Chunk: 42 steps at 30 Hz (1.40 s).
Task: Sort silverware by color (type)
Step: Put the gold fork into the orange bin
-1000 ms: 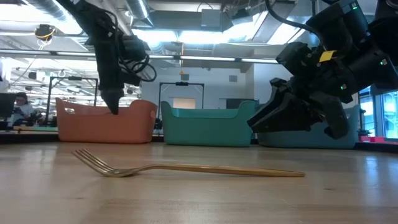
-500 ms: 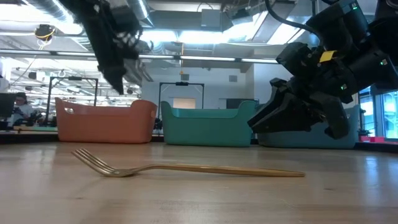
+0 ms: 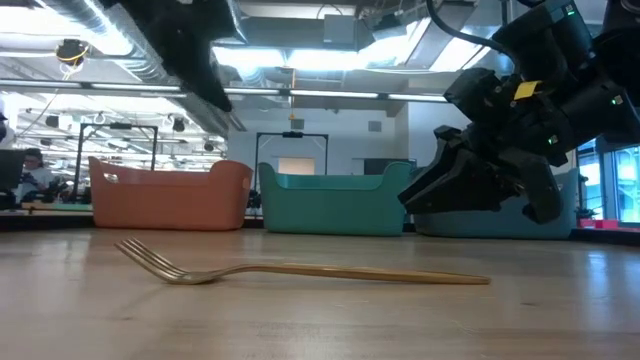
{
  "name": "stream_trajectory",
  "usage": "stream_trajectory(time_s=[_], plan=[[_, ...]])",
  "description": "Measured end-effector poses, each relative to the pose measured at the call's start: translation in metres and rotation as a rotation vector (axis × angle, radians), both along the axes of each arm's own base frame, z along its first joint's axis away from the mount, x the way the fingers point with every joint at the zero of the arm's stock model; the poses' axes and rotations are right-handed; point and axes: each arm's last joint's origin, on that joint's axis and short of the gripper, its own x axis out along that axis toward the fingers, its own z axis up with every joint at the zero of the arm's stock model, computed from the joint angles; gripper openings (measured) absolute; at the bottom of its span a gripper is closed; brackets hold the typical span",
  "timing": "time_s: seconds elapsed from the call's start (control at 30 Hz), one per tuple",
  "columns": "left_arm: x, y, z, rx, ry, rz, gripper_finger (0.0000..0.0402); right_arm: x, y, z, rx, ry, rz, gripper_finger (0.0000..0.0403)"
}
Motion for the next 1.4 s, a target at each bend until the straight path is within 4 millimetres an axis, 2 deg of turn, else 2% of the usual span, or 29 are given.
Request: stream_trajectory(time_s=[0.33, 0.67, 0.87, 1.1, 1.23, 1.4], plan=[[0.045, -0.069, -0.028, -0.094, -0.034, -0.159, 0.0098, 0.000, 0.000, 0.000, 0.004, 0.000, 0.006, 0.0117], [0.075, -0.129, -0.067, -0.172, -0.069, -0.262, 0.0098, 0.000, 0.001, 0.000, 0.012, -0.003, 0.005, 0.0117], [0.085, -0.159, -0.080, -0.204, -0.163, -0.252, 0.0098, -0.001, 0.024, 0.006, 0.028, -0.026, 0.078, 0.0117], [0.083, -0.188, -0.094, -0.196, -0.189, -0.245, 0.0098, -0.009, 0.058, 0.012, 0.059, -0.063, 0.133, 0.0117], [0.085, -0.200, -0.104, -0.175, -0.205, -0.259, 0.0098, -0.012, 0.072, 0.015, 0.120, -0.079, 0.153, 0.0117], [0.091, -0.203, -0.122, -0.171, -0.197, -0.257, 0.0098, -0.017, 0.088, 0.019, 0.172, -0.089, 0.191, 0.0117]])
